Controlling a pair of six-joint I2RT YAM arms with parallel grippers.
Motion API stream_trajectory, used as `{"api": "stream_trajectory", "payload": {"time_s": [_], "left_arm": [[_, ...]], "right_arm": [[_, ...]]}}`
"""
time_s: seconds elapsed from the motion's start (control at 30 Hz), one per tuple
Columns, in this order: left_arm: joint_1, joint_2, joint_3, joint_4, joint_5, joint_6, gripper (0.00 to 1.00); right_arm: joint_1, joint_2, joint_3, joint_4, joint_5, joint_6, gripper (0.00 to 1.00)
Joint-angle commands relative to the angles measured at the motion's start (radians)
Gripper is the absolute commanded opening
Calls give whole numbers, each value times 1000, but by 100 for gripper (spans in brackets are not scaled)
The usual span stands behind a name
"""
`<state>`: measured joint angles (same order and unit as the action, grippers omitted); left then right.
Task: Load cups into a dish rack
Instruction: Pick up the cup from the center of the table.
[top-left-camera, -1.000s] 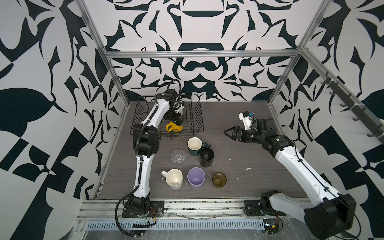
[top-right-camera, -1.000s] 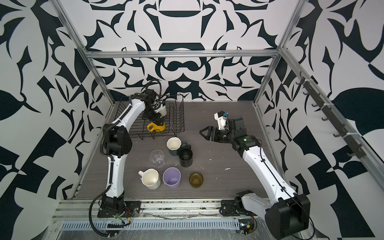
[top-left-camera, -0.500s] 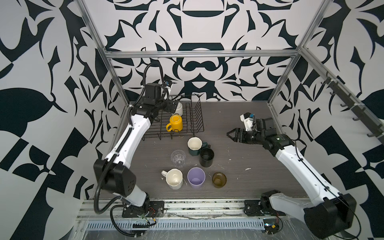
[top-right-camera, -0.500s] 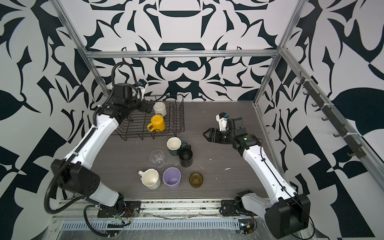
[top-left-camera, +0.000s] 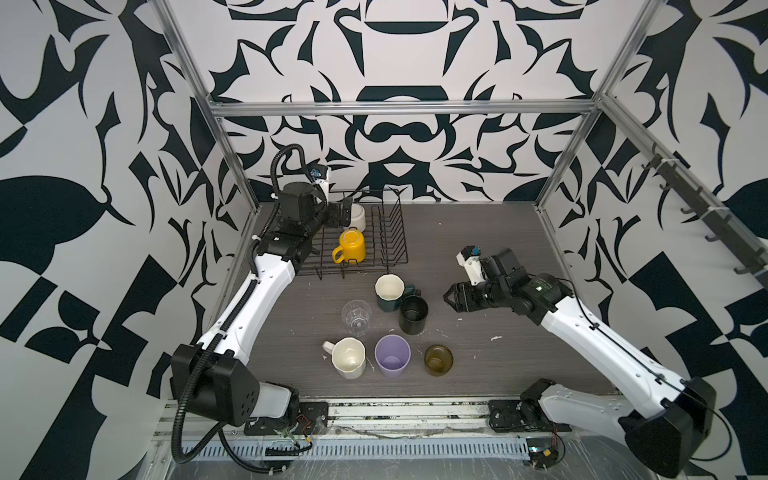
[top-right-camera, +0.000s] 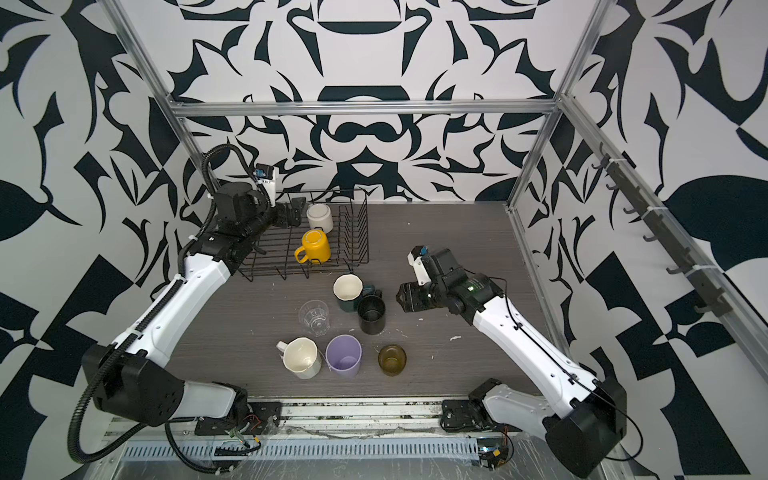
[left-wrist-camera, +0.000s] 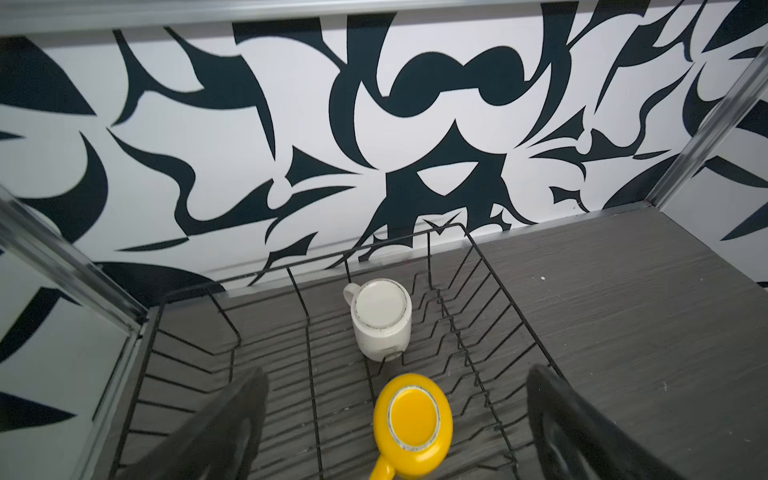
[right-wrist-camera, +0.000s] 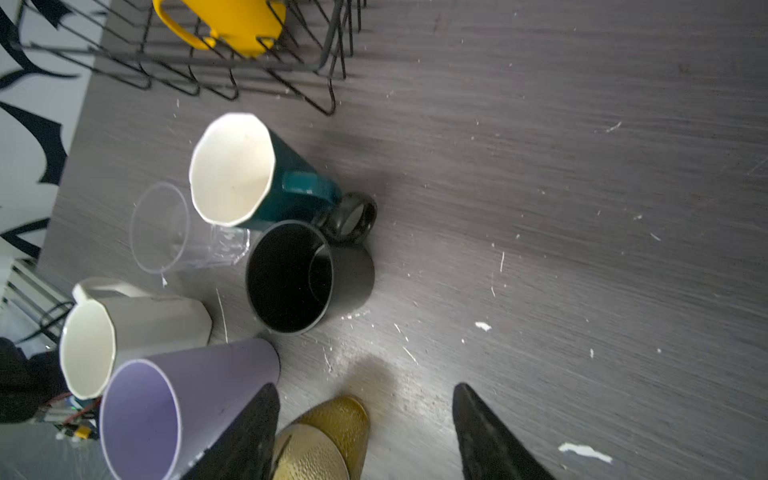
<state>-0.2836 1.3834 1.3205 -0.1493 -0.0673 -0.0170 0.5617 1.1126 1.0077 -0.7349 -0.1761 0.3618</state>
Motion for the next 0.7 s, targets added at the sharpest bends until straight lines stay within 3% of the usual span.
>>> {"api": "stream_trajectory", "payload": {"time_s": [0.0, 0.3, 0.5, 0.67], "left_arm": [[1, -37, -38, 27, -23, -81, 100], [1, -82, -67, -23, -14, -147, 100], [2, -101, 49, -394, 64, -234, 92], [1, -215, 13, -657, 109, -373, 86]], "right_arm": [[46, -48, -41, -90, 73, 22, 66], [115, -80, -104, -116, 98, 73, 65], [113, -68, -82, -62, 113, 68, 67], [111, -22, -34, 10, 145, 39, 71]]}}
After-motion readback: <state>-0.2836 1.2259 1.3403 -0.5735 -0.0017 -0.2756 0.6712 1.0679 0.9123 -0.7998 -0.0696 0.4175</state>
